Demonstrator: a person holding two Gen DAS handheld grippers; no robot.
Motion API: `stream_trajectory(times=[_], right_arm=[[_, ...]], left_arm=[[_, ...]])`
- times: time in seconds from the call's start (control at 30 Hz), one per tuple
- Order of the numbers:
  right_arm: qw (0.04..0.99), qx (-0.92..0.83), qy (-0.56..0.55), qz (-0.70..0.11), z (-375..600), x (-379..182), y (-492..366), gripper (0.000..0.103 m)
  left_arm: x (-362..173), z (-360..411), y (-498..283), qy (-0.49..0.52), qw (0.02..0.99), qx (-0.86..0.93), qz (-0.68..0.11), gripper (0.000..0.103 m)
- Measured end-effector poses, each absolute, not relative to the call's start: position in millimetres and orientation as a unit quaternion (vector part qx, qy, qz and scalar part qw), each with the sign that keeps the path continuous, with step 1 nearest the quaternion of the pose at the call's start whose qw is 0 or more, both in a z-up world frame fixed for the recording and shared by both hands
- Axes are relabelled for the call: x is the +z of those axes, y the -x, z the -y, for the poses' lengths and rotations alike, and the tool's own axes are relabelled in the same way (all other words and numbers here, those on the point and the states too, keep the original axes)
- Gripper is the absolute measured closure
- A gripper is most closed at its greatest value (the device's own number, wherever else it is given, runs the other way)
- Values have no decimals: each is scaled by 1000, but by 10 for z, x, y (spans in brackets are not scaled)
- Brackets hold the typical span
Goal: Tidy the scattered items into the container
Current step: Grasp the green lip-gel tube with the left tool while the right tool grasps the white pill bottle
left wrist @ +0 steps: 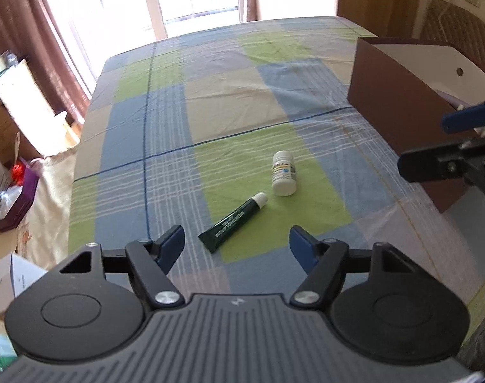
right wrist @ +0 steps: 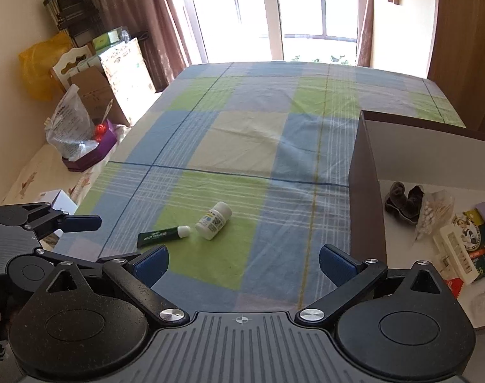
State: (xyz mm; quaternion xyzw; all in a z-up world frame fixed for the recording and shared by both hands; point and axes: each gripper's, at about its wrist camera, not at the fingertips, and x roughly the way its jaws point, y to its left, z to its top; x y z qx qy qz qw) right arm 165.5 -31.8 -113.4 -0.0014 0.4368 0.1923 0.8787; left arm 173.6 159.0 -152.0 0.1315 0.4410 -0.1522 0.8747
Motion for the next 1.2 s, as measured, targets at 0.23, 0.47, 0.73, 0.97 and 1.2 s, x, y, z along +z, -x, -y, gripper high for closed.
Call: stream_trajectory(times=[0.23, 0.47, 0.73, 0.97, 1.2], right_arm=[[880, 178, -3, -440, 402, -1160, -1759, 0], [888, 194, 2, -418, 306, -1082, -1742, 0], [880, 234, 26, -413, 23, -1173, -1813, 0], [839, 233, -2, -492, -155, -1620, -2144, 28], [842, 206, -8, -498, -325, -1806, -2430, 28]], left_arm=[[-1848, -1475, -2073, -196, 853, -205, -439, 59], [-2032, -1495, -2184, -214, 836, -203, -462, 84], [-1990, -1862, -2084, -137, 849, -134, -492, 90], [-1959, -2054, -2051, -105, 849, -106, -507, 90], [-1960, -2097, -2079, -87, 849, -93, -513, 90]])
